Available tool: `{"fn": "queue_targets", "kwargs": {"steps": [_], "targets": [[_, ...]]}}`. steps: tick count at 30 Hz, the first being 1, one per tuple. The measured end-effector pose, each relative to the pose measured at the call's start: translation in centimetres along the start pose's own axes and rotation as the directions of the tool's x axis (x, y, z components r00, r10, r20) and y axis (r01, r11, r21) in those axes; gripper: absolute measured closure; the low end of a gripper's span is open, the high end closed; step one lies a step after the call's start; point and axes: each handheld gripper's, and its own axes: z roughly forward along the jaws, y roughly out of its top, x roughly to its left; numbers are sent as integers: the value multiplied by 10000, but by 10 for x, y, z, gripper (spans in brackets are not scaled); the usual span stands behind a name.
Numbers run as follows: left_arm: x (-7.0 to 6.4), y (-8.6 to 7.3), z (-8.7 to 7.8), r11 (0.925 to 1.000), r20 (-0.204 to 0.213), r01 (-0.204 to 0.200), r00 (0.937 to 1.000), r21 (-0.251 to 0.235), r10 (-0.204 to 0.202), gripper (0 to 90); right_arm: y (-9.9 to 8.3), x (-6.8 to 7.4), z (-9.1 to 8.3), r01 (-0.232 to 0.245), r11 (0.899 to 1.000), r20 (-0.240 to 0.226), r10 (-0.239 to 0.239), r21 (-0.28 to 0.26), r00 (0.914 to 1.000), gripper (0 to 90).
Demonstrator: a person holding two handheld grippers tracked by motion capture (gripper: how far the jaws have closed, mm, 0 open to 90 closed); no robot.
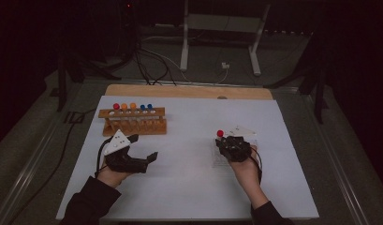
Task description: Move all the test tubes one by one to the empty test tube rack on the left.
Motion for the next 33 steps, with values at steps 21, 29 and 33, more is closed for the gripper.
{"fn": "queue_targets", "kwargs": {"steps": [21, 29, 33], "targets": [[-11, 6, -7, 9996, 589, -273, 9979, -75, 277, 23, 26, 18, -63, 1018, 9786, 134, -1010, -1791, 9948, 748], [-22, 15, -6, 9989, 1227, -467, 9913, -50, 470, 25, 28, 41, -68, 1363, 9698, -614, -1515, -2023, 9866, 748], [-28, 22, -5, 9979, 1509, -643, 9864, -60, 645, 26, 25, 53, -63, 1383, 9721, -1116, -1613, -1896, 9806, 748]]}}
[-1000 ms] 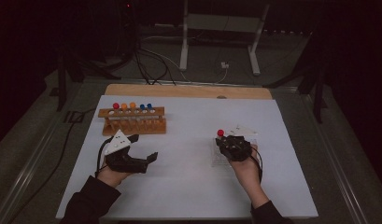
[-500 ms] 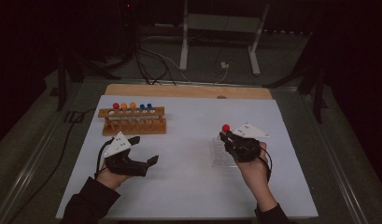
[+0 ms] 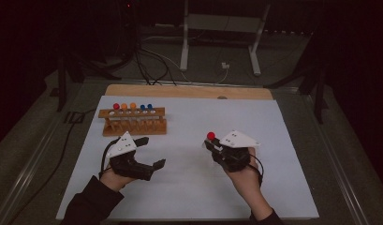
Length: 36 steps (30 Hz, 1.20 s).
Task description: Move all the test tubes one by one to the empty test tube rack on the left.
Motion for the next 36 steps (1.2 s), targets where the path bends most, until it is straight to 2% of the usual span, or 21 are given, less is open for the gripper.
{"fn": "queue_targets", "kwargs": {"steps": [6, 8, 13, 15, 17, 20, 25, 27, 30, 34, 35, 36], "targets": [[-8, 11, 4, 9999, 531, -165, 9985, -14, 166, 47, -8, 14, 14, 169, 9992, -647, -146, 353, 9978, 748], [-11, 17, 7, 9994, 619, -343, 9975, -72, 347, 66, -10, 18, 17, 155, 9989, -901, -115, 445, 9959, 748], [-20, 27, 19, 9965, 954, -817, 9920, -166, 829, 194, -15, 28, 25, 147, 9978, -1420, -54, 642, 9898, 748], [-23, 29, 25, 9955, 1218, -928, 9881, -172, 942, 247, -16, 31, 27, 158, 9972, -1584, -40, 731, 9874, 748], [-27, 31, 31, 9934, 1314, -1139, 9847, -133, 1146, 337, -17, 33, 29, 209, 9965, -1701, -69, 807, 9854, 748], [-32, 33, 40, 9894, 1337, -1449, 9805, -11, 1438, 404, -18, 36, 30, 271, 9958, -1819, -109, 870, 9833, 748], [-37, 35, 52, 9845, 1484, -1706, 9754, 406, 1629, 481, -18, 39, 31, 334, 9954, -1908, -158, 894, 9815, 748], [-38, 35, 56, 9831, 1508, -1743, 9748, 551, 1644, 541, -19, 39, 30, 308, 9956, -1917, -134, 884, 9814, 748], [-37, 34, 57, 9844, 1594, -1694, 9742, 477, 1599, 699, -19, 39, 29, 308, 9957, -1893, -137, 877, 9818, 748], [-34, 34, 54, 9876, 1597, -1537, 9762, 334, 1465, 715, -19, 38, 28, 264, 9967, -1919, -111, 770, 9813, 739], [-33, 35, 52, 9882, 1548, -1502, 9774, 313, 1436, 716, -19, 39, 28, 255, 9975, -1927, -123, 661, 9812, 713], [-31, 35, 49, 9878, 1440, -1531, 9785, 286, 1474, 716, -18, 39, 27, 252, 9982, -1949, -143, 538, 9807, 629]]}}
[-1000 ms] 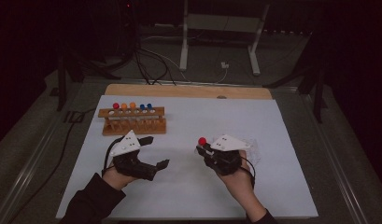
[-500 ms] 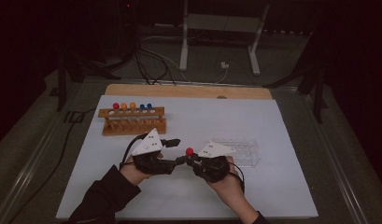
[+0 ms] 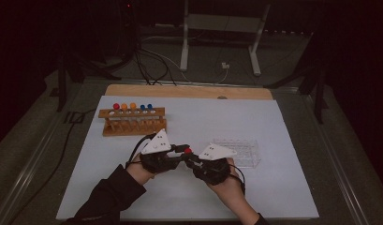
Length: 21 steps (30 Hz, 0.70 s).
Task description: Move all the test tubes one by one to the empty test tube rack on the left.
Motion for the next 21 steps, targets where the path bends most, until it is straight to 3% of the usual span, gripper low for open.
{"fn": "queue_targets", "kwargs": {"steps": [5, 8, 11, 12, 15, 18, 21], "targets": [[11, -1, -21, 9997, -565, 116, 9983, -234, -129, 717, 2, -2, -3, -386, 9983, 10, 387, -427, 9993, 312], [21, -1, -38, 9992, -1052, 155, 9943, -361, -193, 717, 4, -1, -5, -472, 9965, 80, 479, -689, 9988, 179], [32, -3, -55, 9983, -1622, 306, 9860, -495, -382, 717, 5, -1, -8, -607, 9935, 24, 612, -963, 9981, 91], [36, -3, -62, 9977, -1806, 356, 9825, -570, -454, 717, 5, -1, -8, -563, 9939, -113, 555, -946, 9984, 22], [47, -5, -80, 9961, -2375, 492, 9692, -737, -654, 718, 4, -1, -10, -522, 9927, -289, 493, -1088, 9984, 2], [59, -7, -98, 9931, -2936, 694, 9513, -942, -943, 717, 4, -1, -11, -472, 9915, -209, 450, -1211, 9988, 1], [70, -9, -114, 9912, -3519, 822, 9291, -1037, -1138, 717, 4, -1, -13, -446, 9898, -160, 428, -1353, 9990, 1]]}}
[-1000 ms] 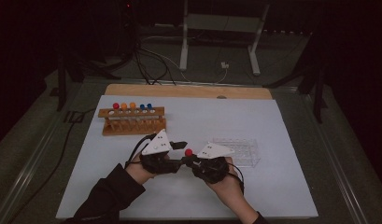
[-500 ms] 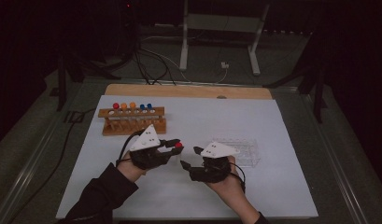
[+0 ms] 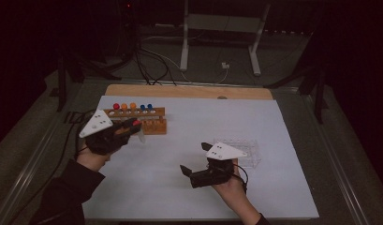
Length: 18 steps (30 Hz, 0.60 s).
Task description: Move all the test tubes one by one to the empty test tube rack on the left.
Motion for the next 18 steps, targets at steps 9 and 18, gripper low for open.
{"fn": "queue_targets", "kwargs": {"steps": [9, 18], "targets": [[52, 8, -21, 9997, -2040, 76, 9789, -240, -124, 717, 0, 0, -3, -163, 9996, -141, 160, -239, 9998, 2], [95, 0, -10, 9946, -3387, 802, 9358, -663, -980, 717, 0, -1, -7, -200, 9989, -167, 193, -422, 9997, 2]]}}
